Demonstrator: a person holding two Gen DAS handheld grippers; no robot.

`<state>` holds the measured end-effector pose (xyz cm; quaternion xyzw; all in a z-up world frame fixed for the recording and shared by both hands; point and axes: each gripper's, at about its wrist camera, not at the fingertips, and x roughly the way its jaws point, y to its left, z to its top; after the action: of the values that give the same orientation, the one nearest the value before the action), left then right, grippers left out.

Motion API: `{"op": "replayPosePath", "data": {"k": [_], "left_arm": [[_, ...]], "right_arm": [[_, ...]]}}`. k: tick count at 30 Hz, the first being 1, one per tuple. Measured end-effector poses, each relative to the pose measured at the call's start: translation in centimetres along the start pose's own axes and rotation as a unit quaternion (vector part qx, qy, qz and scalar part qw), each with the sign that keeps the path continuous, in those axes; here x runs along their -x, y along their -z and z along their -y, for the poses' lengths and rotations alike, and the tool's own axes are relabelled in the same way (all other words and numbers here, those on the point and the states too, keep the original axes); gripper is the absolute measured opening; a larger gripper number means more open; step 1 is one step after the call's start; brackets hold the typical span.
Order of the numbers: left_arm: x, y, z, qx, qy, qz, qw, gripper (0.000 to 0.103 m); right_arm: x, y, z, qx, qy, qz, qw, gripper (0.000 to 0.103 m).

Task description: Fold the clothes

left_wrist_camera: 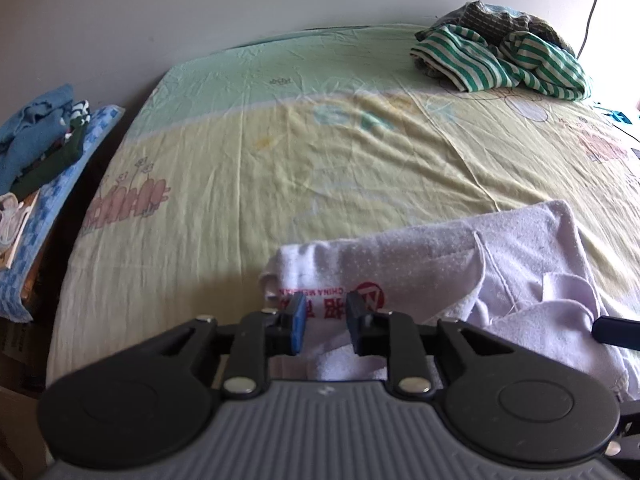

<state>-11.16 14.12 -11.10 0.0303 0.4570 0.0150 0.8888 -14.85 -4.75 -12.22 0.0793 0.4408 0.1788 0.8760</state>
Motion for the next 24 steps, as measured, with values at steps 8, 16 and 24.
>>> {"op": "replayPosePath", "data": {"k": [8, 16, 24], "left_arm": [[0.6, 0.5, -0.8, -0.004, 0.012, 0.003, 0.9999, 0.032], [2.6, 1.9, -2.3, 0.005, 0.004, 0.019, 0.9998, 0.05], [4.2, 3.5, -3.8, 0.019, 0.006, 0.03, 0.9993, 0.067]], "right_arm": [[0.8, 0.5, 0.1, -0.048, 0.038, 0.029, 0.998, 0.073], [0.6, -0.8, 0.5, -0.02, 0.046, 0.016, 0.999, 0.069], [0.1, -1.1, 3.4, -0.014, 0.055, -0.004, 0.998, 0.067]]}}
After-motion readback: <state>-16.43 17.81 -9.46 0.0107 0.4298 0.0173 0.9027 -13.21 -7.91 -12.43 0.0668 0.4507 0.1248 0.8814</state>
